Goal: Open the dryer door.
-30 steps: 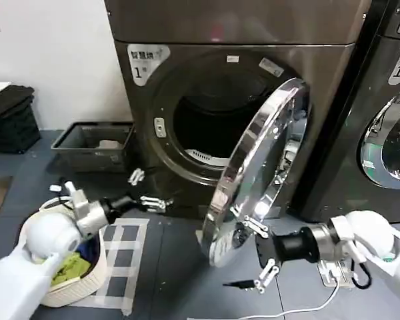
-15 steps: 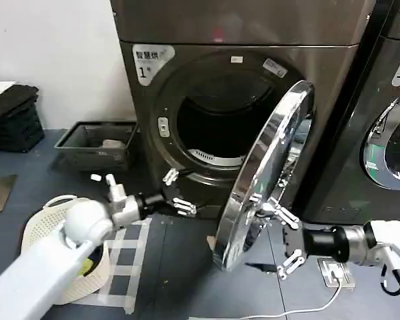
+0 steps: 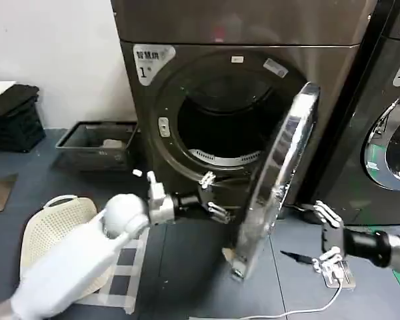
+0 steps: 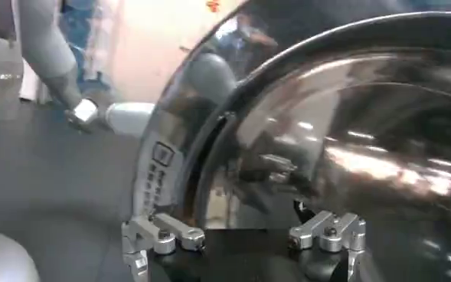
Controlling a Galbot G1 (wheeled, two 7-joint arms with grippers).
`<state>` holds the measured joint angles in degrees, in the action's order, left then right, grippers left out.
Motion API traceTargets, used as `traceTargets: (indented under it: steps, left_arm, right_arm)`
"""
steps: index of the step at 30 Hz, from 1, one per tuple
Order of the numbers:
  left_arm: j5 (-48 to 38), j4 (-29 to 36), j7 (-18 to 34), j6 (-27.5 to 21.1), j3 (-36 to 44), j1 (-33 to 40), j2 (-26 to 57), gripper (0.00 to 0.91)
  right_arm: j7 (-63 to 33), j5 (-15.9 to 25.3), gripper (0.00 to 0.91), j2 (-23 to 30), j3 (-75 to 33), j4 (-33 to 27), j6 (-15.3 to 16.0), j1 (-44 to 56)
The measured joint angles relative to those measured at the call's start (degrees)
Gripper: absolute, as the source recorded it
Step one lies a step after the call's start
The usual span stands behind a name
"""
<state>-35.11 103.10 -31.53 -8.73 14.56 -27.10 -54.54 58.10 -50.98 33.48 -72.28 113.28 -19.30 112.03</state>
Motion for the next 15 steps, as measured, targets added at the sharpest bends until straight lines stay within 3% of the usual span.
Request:
traceTargets:
  steps: [7, 15]
  left_arm:
    - [0.8, -0.91, 0.1, 0.33, 3.22, 1.89, -2.82, 0.907]
    - [4.61, -2.76, 0.44, 2.18, 5.84, 3.6, -6.07, 0.907]
  right_arm:
    - [-6.61, 4.34, 0.907, 11.17, -11.67, -2.01, -3.39, 8.49]
    - [-18.88, 7.97, 0.907, 22.94, -20.53, -5.69, -1.95, 11.83]
